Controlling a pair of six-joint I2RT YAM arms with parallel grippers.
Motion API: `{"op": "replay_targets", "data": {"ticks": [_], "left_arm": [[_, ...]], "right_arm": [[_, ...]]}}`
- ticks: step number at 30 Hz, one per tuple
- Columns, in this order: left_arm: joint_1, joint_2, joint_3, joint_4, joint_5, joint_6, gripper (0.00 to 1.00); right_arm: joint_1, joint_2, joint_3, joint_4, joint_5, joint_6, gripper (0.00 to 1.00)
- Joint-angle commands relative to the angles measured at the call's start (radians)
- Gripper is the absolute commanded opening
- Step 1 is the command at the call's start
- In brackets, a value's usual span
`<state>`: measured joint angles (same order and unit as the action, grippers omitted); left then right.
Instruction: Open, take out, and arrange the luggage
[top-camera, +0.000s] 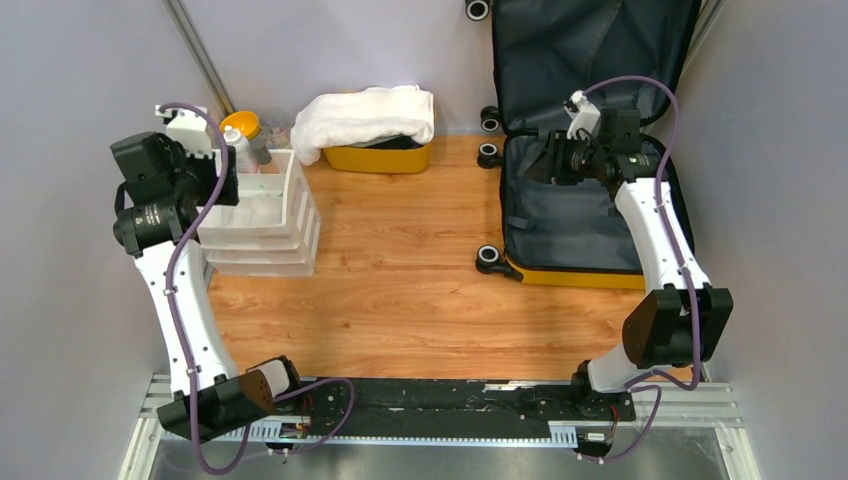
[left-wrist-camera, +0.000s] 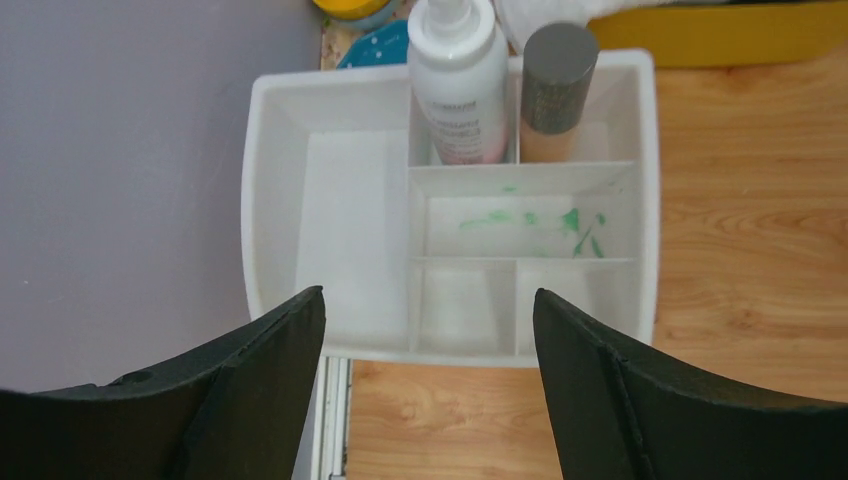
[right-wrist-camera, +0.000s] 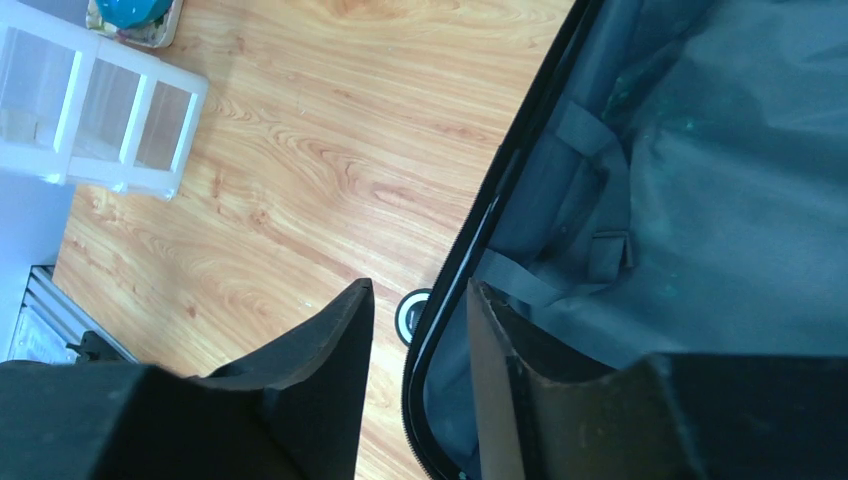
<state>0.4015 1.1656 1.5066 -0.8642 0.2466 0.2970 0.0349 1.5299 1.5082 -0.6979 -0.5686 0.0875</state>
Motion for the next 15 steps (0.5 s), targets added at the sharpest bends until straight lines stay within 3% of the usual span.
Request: {"op": "replay_targets", "data": {"ticks": [1, 7, 10, 11, 15], "left_arm": [[0.005, 0.009, 0.096, -0.032, 0.092, -0.157, 0.84], [-0.003, 0.12, 0.225, 0.071, 0.247, -0.31, 0.84], [-0.087, 0.183, 0.267, 0.146, 0.25, -0.311, 0.85], [-0.161, 0.189, 0.261, 0.168, 0.214, -0.302, 0.85], [-0.335, 0.249, 0.26, 0.292, 0.171, -0.299, 0.85]], "right_arm": [[-0.026, -0.019, 0.079, 0.001, 0.001, -0.019, 0.46], [-0.11, -0.014, 0.132, 0.003, 0.004, -0.008, 0.65], [-0.147, -0.031, 0.133, 0.006, 0.007, -0.008, 0.81], [-0.165, -0.037, 0.132, 0.006, 0.009, -0.014, 0.88], [-0.214, -0.074, 0.11, 0.008, 0.021, -0.022, 0.93]]}}
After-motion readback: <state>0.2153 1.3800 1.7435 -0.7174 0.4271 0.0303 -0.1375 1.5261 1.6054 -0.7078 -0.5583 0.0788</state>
